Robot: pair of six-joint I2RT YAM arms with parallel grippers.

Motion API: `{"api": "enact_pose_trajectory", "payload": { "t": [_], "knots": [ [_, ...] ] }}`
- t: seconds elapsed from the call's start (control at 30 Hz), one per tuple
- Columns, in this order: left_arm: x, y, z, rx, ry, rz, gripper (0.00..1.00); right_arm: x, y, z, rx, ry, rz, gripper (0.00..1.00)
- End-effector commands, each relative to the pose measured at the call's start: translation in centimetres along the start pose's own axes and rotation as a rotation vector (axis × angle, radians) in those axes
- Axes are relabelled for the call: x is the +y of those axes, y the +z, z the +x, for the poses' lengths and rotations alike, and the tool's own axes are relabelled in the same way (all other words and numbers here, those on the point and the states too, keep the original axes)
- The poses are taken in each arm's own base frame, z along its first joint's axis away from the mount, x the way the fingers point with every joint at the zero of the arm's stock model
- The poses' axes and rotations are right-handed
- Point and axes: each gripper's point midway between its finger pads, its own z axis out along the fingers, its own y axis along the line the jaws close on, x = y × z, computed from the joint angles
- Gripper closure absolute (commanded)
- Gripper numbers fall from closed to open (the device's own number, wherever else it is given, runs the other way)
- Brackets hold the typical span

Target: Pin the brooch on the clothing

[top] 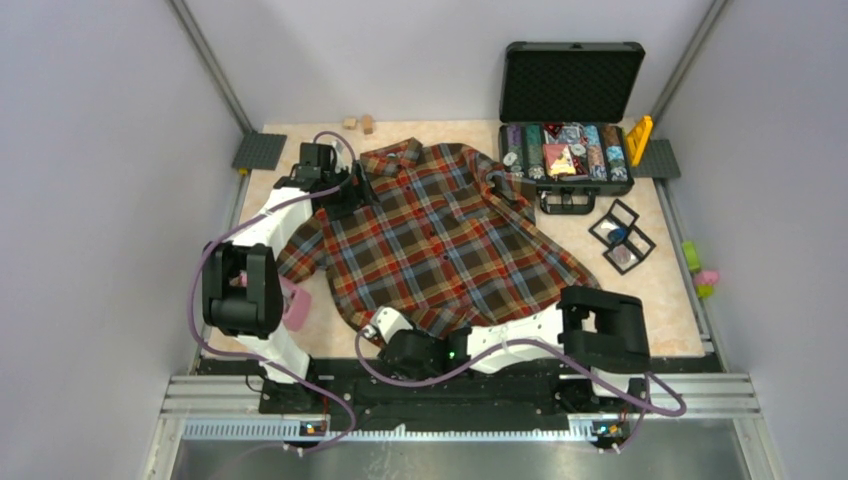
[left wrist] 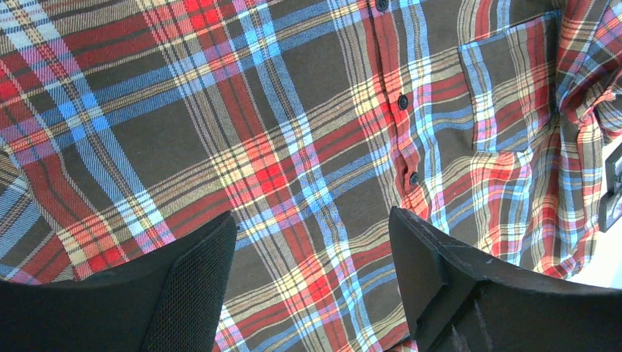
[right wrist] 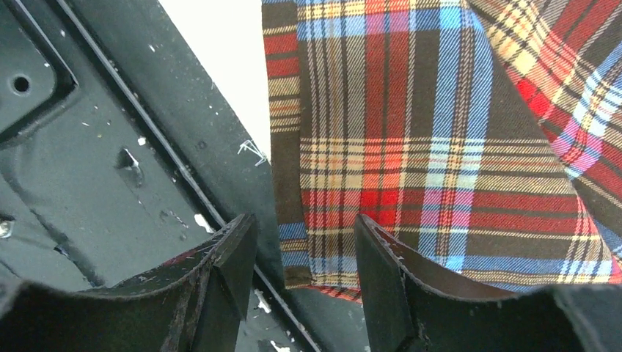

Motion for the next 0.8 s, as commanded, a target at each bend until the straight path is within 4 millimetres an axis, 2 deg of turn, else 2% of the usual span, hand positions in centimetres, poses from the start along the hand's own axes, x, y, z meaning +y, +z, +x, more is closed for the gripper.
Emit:
{"api": "enact_pose_trajectory", "payload": {
  "t": [0.0, 0.23, 0.33, 0.5, 0.7, 0.77],
  "knots": [
    [-1.4, -0.9, -1.0, -0.034, 0.015, 0.046, 0.2, -0.2, 0.1, -0.9, -0.009, -0.028, 0.061, 0.47],
    [-1.5, -1.2, -1.3, -0.046, 0.024, 0.044, 0.2, -0.8, 0.6, 0.0, 0.012, -0.054, 0.116, 0.52],
    [-1.5, -1.2, -1.2, -0.041, 0.023, 0.046, 0.2, -0.9, 0.8, 0.6, 0.03, -0.06, 0.123, 0.57],
    [-1.6, -1.3, -1.3, -0.044, 0.025, 0.045, 0.2, -0.7, 0.3, 0.7, 0.031, -0.026, 0.11, 0.73],
    [-1.5, -1.4, -1.3, -0.048, 0.03, 0.039, 0.2, 1.2, -0.9, -0.9, -0.023, 0.076, 0.006, 0.94],
    [-1.4, -1.3, -1.3, -0.047, 0.031, 0.038, 0.2, 2.0, -1.3, -1.7, -0.042, 0.1, -0.035, 0.97]
  ]
}}
